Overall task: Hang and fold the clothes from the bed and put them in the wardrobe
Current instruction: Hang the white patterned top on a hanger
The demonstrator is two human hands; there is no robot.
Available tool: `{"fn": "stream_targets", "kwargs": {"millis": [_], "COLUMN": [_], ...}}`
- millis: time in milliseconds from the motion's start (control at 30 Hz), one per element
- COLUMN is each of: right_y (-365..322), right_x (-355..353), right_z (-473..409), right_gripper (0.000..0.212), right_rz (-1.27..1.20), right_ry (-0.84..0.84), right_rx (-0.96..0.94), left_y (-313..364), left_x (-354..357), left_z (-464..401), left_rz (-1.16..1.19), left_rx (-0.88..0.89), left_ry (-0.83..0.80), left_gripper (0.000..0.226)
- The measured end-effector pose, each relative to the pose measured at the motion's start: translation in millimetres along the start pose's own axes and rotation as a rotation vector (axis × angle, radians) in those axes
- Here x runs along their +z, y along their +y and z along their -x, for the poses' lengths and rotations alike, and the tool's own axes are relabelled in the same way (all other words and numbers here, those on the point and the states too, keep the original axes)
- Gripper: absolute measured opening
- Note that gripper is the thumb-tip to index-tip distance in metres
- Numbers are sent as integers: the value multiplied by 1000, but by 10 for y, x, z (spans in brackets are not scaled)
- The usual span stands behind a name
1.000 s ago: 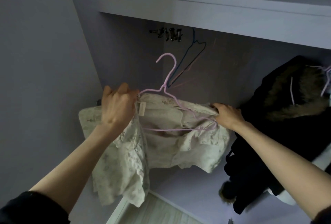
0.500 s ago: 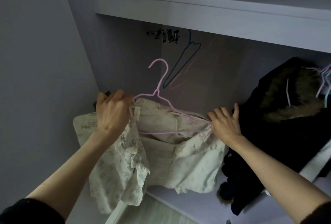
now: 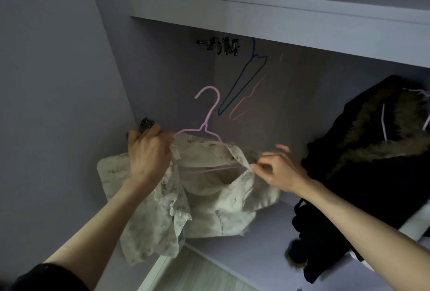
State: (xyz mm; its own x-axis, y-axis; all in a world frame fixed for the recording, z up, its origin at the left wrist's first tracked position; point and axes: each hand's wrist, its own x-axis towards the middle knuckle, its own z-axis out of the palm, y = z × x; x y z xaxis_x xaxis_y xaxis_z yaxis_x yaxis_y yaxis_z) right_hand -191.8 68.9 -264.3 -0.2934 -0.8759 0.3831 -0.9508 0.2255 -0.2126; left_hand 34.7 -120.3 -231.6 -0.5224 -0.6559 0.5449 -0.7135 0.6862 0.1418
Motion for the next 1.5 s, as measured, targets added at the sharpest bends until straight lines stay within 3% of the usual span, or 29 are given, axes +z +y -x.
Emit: {"fn": "stream_targets", "kwargs": {"millis": [100, 233, 300, 367, 433, 500, 667, 800, 933, 1100, 1167, 1267, 1400, 1500], "right_y": [-30, -161, -331, -477, -551, -568, -550, -550, -578, -510, -427, -346, -301, -224], "right_x": [-23, -60, -42, -5, 38, 62, 32, -117, -244, -348, -369, -324, -270, -327], "right_z": [-147, -413, -490, -539, -581, -580, -597, -623, -562, -440, -384, -295, -282, -301], "right_gripper": [26, 58, 42, 9, 25, 24, 26, 29, 28, 28, 25, 21, 24, 27], "right_rz": [1, -98, -363, -643, -759, -813, -885, -918, -909, -820, -715, -594, -593, -585], "right_ry": [72, -144, -132, -122, -146, -229, -196, -155, -157, -141, -140, -250, -299, -312], "right_rx": [-16, -18, 0, 97, 154, 155, 208, 307, 315, 333, 347, 365, 393, 404], "left_y": [86, 183, 219, 243, 231, 213, 211, 303, 461, 479, 375, 222, 248, 162], "left_x": [-52, -107, -106, -91, -52, 11, 169, 272, 406, 401, 344, 231, 83, 29], "left_z": [-32, -45, -36, -18, 6, 51, 221, 432, 406, 223, 126, -149, -406, -430], "left_rz": [98, 200, 244, 278, 305, 301, 282, 378, 420, 497, 538, 497, 209, 29], "left_rx": [65, 148, 163, 171, 159, 128, -126, -272, -351, -454, -469, -353, -14, 145], "left_ry": [51, 88, 94, 93, 69, 42, -13, 1, -172, -179, -152, -104, -1, -10], "left_gripper": [17, 12, 13, 15, 11, 12, 41, 35, 46, 7, 9, 24, 31, 33]}}
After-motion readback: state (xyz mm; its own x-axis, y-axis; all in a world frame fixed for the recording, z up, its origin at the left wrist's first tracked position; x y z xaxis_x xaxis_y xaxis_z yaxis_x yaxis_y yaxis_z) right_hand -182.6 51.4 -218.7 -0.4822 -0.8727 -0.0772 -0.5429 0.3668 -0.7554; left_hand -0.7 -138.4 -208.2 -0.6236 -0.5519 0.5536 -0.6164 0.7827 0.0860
